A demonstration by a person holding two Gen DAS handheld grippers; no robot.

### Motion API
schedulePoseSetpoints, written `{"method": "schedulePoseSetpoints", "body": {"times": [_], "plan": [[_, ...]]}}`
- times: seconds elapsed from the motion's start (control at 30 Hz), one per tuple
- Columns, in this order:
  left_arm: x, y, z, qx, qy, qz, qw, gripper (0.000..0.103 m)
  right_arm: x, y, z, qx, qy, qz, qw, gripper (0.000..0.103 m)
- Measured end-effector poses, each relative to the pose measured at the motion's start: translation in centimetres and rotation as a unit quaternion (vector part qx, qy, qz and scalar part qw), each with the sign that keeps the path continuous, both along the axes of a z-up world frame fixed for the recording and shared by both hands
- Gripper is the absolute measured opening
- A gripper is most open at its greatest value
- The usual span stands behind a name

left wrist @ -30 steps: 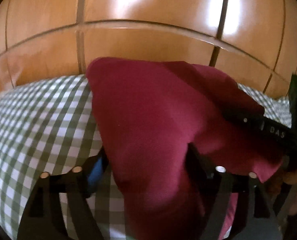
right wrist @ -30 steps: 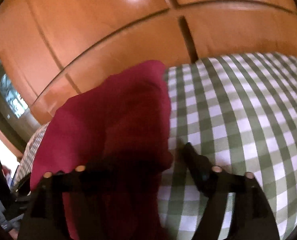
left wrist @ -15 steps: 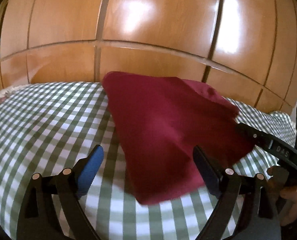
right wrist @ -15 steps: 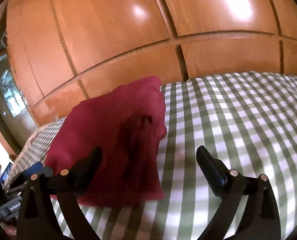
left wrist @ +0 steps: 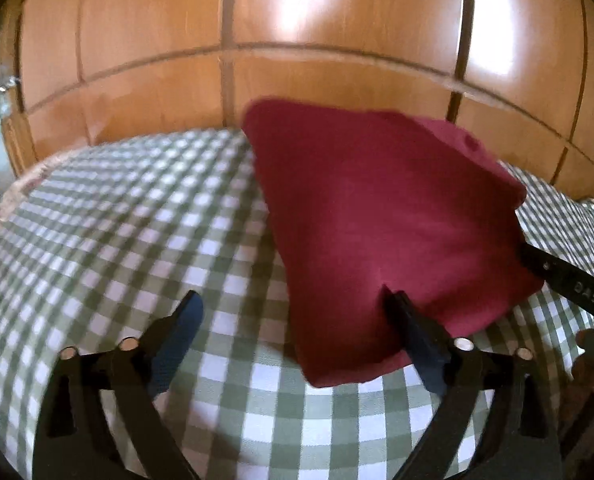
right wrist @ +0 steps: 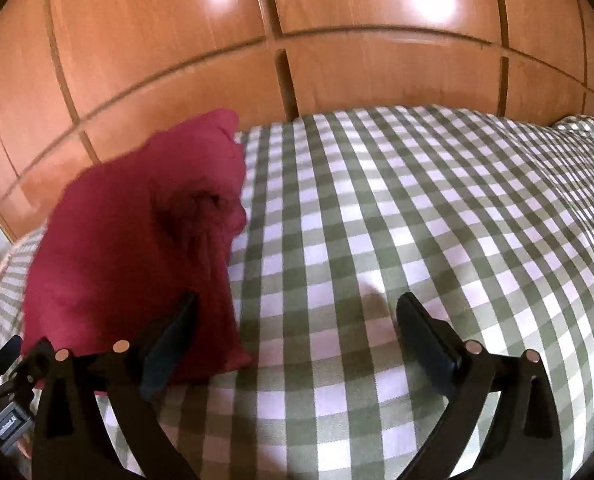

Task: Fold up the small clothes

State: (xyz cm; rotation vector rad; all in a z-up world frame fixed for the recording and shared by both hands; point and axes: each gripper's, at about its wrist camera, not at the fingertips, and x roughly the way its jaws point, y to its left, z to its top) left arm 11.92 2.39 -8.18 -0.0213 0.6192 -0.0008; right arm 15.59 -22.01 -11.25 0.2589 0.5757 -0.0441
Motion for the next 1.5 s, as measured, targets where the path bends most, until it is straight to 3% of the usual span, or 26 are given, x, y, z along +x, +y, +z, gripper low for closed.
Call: {"method": "schedulePoseSetpoints", "body": {"times": [0.17,0.4,0.53,0.6,0.87,1.5], "plan": [[-2.8,-0.3,1.4,0.024,-0.055,0.024,0.9979,0.099,-3.5,1.0,1.5,-0.013,-0.061,0.006,0.998,0.101],[-6.2,-0.1,2.4,0.007,-0.103,0.013,0.9946,0.099,-8.2,3.3,2.7,-0.054,-0.129,0.022,0.990,0.101],[-8.3,-0.4,3.2,0.044,-0.153,0.063,0.9853,0.099,-10.3,4.8,2.8,-0.081,-0.152,0.037,0.984,0.101],[-8.9,-0.6,3.3,0.053,-0.166,0.062,0.9828,0.099,-11.2,5.3,2.8,-0.091,-0.159,0.036,0.982,0.101],[-10.4,-0.8,3.2,0.061,-0.192,0.047,0.9785,0.099,-12.2,6.2,2.6,-0.111,-0.168,0.029,0.979,0.101],[-10.7,-0.7,2.8,0.060,-0.183,0.045,0.9802,0.099,-11.4,5.8,2.2,-0.105,-0.154,0.026,0.982,0.101]]}}
